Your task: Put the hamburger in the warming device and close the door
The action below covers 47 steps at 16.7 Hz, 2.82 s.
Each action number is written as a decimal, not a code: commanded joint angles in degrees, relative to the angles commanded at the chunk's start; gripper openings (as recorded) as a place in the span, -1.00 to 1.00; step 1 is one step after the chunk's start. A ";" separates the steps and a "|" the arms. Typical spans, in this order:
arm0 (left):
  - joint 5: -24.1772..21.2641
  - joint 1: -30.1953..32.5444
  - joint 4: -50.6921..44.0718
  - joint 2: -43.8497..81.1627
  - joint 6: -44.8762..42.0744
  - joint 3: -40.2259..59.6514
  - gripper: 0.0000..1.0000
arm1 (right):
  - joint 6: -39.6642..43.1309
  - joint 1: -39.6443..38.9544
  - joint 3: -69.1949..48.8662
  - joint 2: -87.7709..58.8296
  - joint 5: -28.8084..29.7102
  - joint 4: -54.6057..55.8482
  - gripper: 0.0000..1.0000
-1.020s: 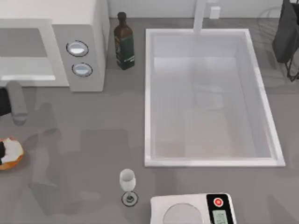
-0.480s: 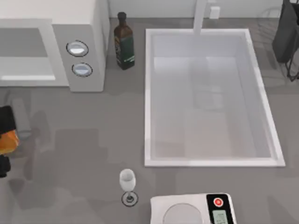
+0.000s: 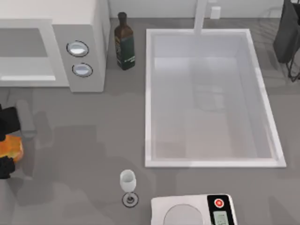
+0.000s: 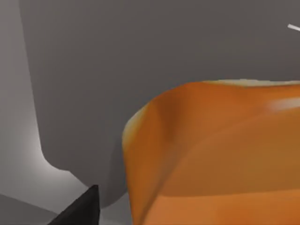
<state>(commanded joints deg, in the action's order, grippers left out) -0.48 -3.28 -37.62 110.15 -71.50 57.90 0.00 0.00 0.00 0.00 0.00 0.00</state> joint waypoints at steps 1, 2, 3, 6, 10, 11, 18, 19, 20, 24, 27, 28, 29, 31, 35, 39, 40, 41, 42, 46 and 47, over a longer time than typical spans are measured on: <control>0.00 0.00 0.00 0.00 0.00 0.00 0.85 | 0.00 0.00 0.00 0.00 0.00 0.00 1.00; 0.00 0.00 0.00 0.00 0.00 0.00 0.70 | 0.00 0.00 0.00 0.00 0.00 0.00 1.00; 0.00 0.00 0.00 0.00 0.00 0.00 0.55 | 0.00 0.00 0.00 0.00 0.00 0.00 1.00; 0.00 0.00 0.00 0.00 0.00 0.00 0.10 | 0.00 0.00 0.00 0.00 0.00 0.00 1.00; 0.00 0.00 0.00 0.00 0.00 0.00 -0.51 | 0.00 0.00 0.00 0.00 0.00 0.00 1.00; 0.00 0.00 0.00 0.00 0.00 0.00 -0.66 | 0.00 0.00 0.00 0.00 0.00 0.00 1.00; 0.00 0.00 0.00 0.00 0.00 0.00 -1.00 | 0.00 0.00 0.00 0.00 0.00 0.00 1.00; 0.00 0.00 0.00 0.00 0.00 0.00 -1.00 | 0.00 0.00 0.00 0.00 0.00 0.00 1.00; 0.00 0.00 0.00 0.00 0.00 0.00 -1.00 | 0.00 0.00 0.00 0.00 0.00 0.00 1.00; 1.34 -1.13 -5.97 -4.20 -0.31 1.23 -1.00 | 0.00 0.00 0.00 0.00 0.00 0.00 1.00; 1.35 -1.17 -10.80 -5.93 -0.37 3.95 -1.00 | 0.00 0.00 0.00 0.00 0.00 0.00 1.00; 1.35 -1.16 -12.97 -6.70 -0.37 5.28 -1.00 | 0.00 0.00 0.00 0.00 0.00 0.00 1.00; 1.35 -1.14 -15.26 -7.52 -0.35 6.76 -1.00 | 0.00 0.00 0.00 0.00 0.00 0.00 1.00; 1.36 -1.06 -19.94 -9.20 -0.27 9.86 -1.00 | 0.00 0.00 0.00 0.00 0.00 0.00 1.00; 1.37 -0.94 -26.92 -11.98 -0.02 14.43 -1.00 | 0.00 0.00 0.00 0.00 0.00 0.00 1.00; 1.37 -0.93 -27.76 -12.37 0.03 14.97 -1.00 | 0.00 0.00 0.00 0.00 0.00 0.00 1.00; 1.39 -1.04 -27.59 -12.12 -0.08 14.81 -1.00 | 0.00 0.00 0.00 0.00 0.00 0.00 1.00; 1.39 -1.04 -27.59 -12.12 -0.08 14.81 -1.00 | 0.00 0.00 0.00 0.00 0.00 0.00 1.00; 1.21 -1.06 -27.02 -12.00 0.40 14.61 -1.00 | 0.00 0.00 0.00 0.00 0.00 0.00 1.00; -1.19 -1.29 -18.72 -10.62 6.87 12.04 -1.00 | 0.00 0.00 0.00 0.00 0.00 0.00 1.00; -2.12 -1.38 -15.18 -10.09 9.37 11.04 -1.00 | 0.00 0.00 0.00 0.00 0.00 0.00 1.00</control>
<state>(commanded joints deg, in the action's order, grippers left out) -2.60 -4.66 -52.79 100.06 -62.13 68.94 0.00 0.00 0.00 0.00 0.00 0.00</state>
